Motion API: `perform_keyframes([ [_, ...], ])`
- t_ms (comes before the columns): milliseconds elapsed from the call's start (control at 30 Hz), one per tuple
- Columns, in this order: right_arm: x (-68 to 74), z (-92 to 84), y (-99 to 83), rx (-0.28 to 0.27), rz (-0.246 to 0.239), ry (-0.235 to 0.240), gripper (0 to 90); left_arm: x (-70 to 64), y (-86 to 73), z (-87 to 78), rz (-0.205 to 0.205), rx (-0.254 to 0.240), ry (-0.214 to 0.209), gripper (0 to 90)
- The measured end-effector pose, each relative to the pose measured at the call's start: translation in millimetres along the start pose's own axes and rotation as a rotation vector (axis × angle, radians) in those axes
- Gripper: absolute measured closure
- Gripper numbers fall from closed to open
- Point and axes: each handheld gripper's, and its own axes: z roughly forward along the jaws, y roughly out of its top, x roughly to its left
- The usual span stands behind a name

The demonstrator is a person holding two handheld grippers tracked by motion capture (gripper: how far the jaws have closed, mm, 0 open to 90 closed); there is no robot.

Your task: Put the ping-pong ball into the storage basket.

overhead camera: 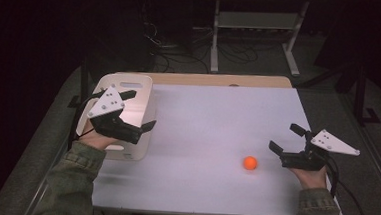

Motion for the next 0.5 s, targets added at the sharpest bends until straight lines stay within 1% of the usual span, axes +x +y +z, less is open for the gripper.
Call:
perform_keyframes([
  [233, 0.0, -0.1, 0.1, -0.002, 0.001, 0.0, 0.0, -1.6, 4.3, 8.6, 0.014, 0.025, -0.025, 0.0],
  [267, 0.0, -0.1, 0.1, -0.001, 0.001, 0.001, 0.0, -2.1, 6.5, 11.5, 0.022, 0.034, -0.034, 0.0],
  [367, 0.0, 0.0, 0.1, 0.0, 0.003, 0.002, 0.0, -2.5, 8.6, 14.4, 0.029, 0.04, -0.043, 0.0],
  [400, 0.0, 0.0, 0.0, 0.0, 0.0, 0.002, 0.0, -2.7, 10.7, 16.9, 0.038, 0.046, -0.052, 0.0],
  [500, -0.2, 0.3, -0.2, 0.002, -0.002, 0.003, 0.0, -2.4, 12.6, 19.5, 0.039, 0.048, -0.06, 0.0],
])
